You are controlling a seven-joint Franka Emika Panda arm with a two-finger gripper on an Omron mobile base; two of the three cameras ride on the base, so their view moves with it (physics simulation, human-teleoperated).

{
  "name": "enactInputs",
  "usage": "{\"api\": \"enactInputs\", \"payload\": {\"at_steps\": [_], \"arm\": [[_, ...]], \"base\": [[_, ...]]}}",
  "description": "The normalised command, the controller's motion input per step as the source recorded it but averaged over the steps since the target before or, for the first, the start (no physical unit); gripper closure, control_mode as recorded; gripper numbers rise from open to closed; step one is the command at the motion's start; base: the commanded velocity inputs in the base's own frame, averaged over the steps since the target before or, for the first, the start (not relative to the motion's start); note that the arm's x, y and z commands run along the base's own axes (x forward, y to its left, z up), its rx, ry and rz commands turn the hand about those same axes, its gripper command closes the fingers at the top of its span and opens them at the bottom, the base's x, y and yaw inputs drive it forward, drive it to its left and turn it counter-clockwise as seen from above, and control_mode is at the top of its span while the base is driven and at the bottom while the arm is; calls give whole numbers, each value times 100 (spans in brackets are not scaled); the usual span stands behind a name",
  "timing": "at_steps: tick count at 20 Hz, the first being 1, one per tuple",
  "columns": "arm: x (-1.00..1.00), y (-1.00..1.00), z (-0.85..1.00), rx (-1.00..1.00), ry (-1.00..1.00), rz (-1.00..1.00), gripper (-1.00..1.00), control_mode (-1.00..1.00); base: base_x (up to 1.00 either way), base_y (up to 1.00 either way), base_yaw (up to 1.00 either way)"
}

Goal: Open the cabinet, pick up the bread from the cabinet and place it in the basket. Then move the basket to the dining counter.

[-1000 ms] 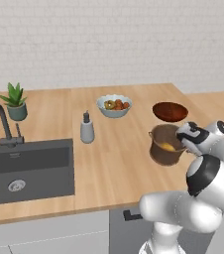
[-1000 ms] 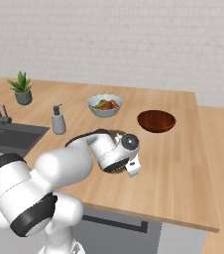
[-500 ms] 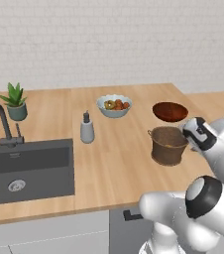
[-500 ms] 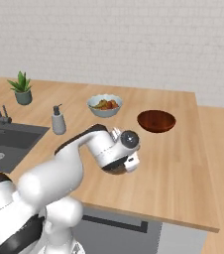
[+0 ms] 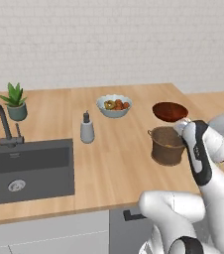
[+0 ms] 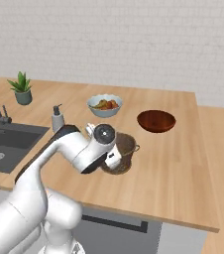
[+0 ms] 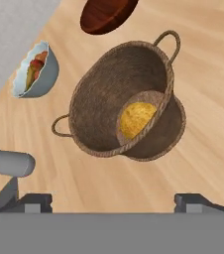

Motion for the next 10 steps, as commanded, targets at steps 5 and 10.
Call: {"api": "enactInputs", "payload": {"at_steps": [5, 10], "arm": [[-67, 100, 94, -7, 0, 22, -100, -100], [-79, 98, 90, 1, -4, 27, -100, -100]], "base": [[0, 0, 0], [0, 0, 0]]}}
